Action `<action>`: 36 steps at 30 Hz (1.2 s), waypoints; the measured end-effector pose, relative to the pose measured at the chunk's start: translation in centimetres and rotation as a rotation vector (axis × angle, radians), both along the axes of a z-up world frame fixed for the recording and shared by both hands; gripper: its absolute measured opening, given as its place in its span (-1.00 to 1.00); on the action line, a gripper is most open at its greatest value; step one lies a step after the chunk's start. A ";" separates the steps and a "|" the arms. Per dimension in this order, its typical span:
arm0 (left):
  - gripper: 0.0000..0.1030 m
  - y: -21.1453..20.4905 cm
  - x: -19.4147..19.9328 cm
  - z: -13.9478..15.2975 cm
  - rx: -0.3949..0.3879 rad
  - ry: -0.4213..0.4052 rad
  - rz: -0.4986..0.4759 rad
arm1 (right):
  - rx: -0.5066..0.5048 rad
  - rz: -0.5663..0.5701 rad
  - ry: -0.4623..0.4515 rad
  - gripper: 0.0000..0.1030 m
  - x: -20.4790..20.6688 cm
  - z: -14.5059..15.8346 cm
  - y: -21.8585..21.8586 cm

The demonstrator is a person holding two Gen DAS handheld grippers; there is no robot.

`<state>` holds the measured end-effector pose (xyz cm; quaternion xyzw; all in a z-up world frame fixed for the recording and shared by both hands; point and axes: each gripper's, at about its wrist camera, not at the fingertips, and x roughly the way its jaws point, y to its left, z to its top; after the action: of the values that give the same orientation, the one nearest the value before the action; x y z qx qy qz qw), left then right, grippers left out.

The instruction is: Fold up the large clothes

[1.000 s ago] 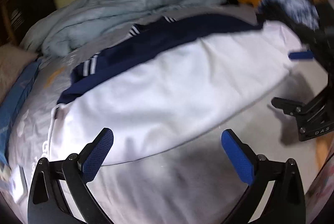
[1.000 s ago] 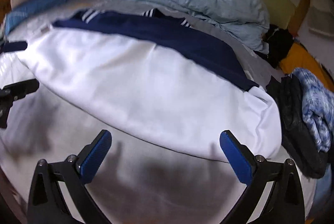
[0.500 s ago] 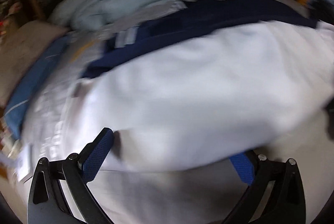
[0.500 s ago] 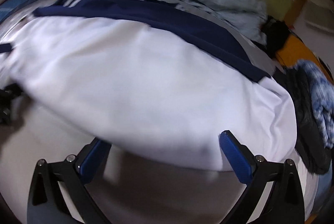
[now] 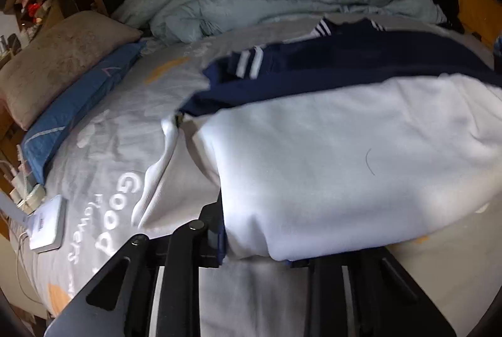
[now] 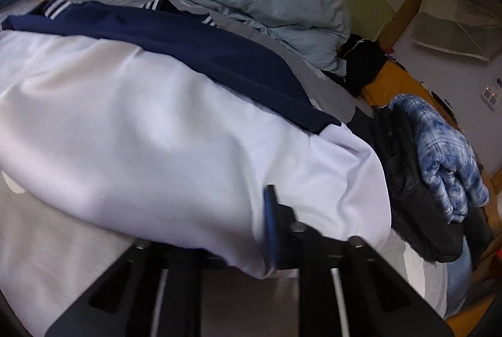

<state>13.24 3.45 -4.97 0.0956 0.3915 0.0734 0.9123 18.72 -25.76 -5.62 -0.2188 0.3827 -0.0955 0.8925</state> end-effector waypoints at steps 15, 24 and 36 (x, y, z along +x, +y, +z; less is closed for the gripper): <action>-0.51 2.1 -16.9 5.8 -0.121 -0.054 -0.045 | 0.227 0.038 -0.100 -0.84 -16.5 5.5 -1.5; -0.50 2.2 -12.1 9.2 -0.166 -0.064 -0.018 | 0.221 0.082 -0.135 -0.82 -15.4 8.7 -1.1; -0.49 2.8 4.2 7.0 -0.172 0.044 0.103 | 0.255 0.023 -0.077 -0.82 0.7 8.2 -0.4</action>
<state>17.43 6.28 1.99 -0.0021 0.4205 0.0843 0.9034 19.41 -26.21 2.62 -0.1040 0.3546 -0.0441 0.9282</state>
